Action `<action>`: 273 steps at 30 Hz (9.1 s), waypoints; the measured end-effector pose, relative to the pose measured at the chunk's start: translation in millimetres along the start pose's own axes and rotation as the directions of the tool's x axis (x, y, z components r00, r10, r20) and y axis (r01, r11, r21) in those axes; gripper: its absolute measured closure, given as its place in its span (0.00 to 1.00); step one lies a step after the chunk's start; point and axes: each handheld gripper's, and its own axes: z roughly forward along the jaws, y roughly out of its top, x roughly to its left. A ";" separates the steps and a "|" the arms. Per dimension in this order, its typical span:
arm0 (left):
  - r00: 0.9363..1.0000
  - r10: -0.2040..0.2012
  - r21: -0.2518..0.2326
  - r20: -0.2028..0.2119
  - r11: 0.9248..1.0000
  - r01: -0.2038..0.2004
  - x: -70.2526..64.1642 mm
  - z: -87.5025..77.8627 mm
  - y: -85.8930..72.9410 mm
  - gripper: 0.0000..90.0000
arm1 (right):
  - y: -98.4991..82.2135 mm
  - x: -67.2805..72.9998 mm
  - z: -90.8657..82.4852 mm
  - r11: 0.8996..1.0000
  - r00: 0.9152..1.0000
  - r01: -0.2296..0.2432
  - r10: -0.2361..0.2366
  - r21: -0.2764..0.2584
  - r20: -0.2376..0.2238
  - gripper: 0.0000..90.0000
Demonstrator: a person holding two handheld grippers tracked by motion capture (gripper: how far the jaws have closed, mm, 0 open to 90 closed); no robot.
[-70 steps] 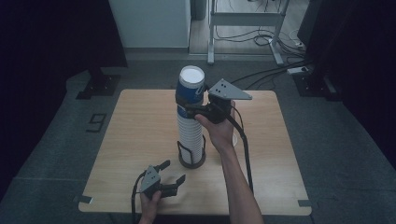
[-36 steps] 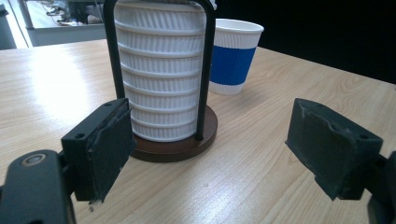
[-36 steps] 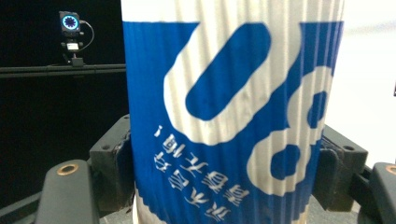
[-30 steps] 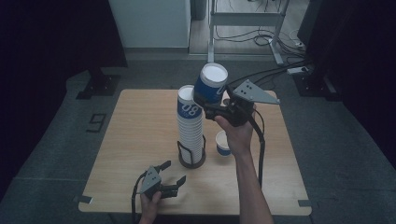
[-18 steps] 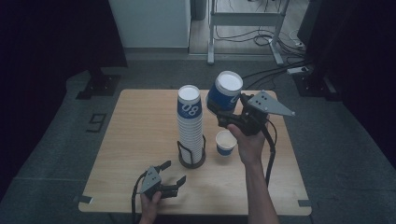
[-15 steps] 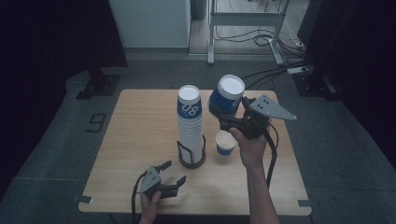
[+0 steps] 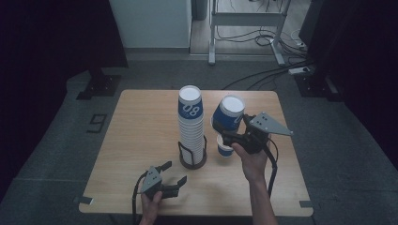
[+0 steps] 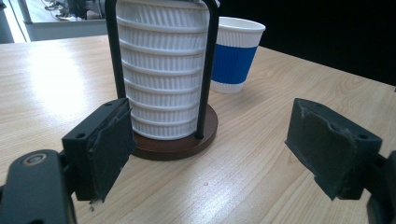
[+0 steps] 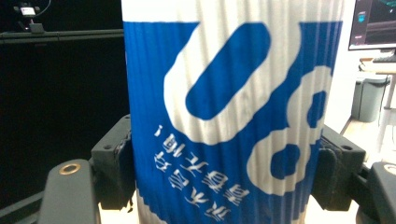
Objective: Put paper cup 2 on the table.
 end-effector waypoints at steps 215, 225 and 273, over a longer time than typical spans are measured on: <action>0.981 0.066 0.452 0.180 0.880 -0.142 -9.3 23.2 77.0 0.93 | -203.2 49.4 -2.6 0.791 0.854 0.511 -0.510 0.336 -0.100 0.13; 0.976 0.078 0.515 0.205 0.839 -0.175 -13.3 31.9 83.4 0.93 | -202.7 54.6 -1.3 0.741 0.802 0.586 -0.588 0.329 -0.105 0.14; 0.974 -0.010 0.615 0.225 0.777 -0.134 -22.5 52.5 92.5 0.94 | -200.9 82.8 11.6 0.647 0.695 0.718 -0.691 0.257 -0.201 0.01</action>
